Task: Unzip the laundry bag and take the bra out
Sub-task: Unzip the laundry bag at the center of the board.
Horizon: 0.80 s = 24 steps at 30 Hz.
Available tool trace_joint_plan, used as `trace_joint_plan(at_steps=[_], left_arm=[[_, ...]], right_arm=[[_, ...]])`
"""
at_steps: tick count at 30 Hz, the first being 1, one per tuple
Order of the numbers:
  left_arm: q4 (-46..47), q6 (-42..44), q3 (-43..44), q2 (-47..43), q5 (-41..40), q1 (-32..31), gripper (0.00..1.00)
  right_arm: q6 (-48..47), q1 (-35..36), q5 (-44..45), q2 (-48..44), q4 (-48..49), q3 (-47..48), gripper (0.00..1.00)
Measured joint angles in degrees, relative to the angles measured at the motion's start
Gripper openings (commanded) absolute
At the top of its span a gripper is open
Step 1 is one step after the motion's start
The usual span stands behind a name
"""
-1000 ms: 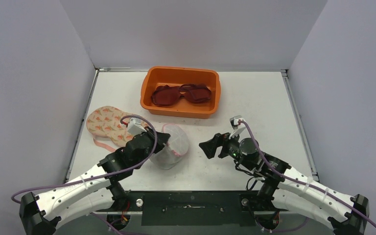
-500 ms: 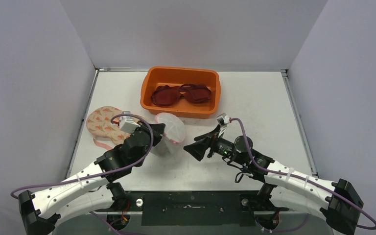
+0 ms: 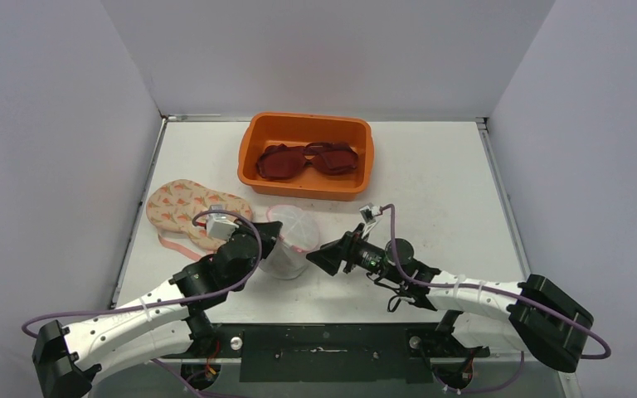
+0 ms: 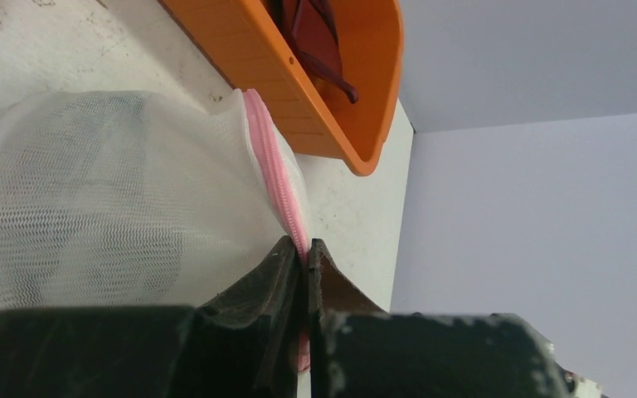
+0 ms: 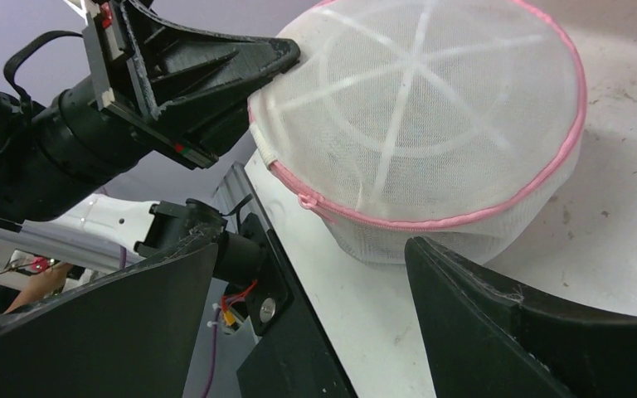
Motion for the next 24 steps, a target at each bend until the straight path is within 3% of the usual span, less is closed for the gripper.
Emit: trace_joint_plan(at_steps=[11, 24], left_arm=[[-0.6, -4.1, -1.0, -1.8, 0.0, 0.0, 0.0], [-1.1, -4.8, -1.8, -2.6, 0.2, 0.0, 0.0]], right_arm=[[2.3, 0.3, -5.0, 8.4, 5.9, 2.4, 0.66], [3.8, 0.9, -7.6, 14.6, 7.8, 5.8, 0.67]])
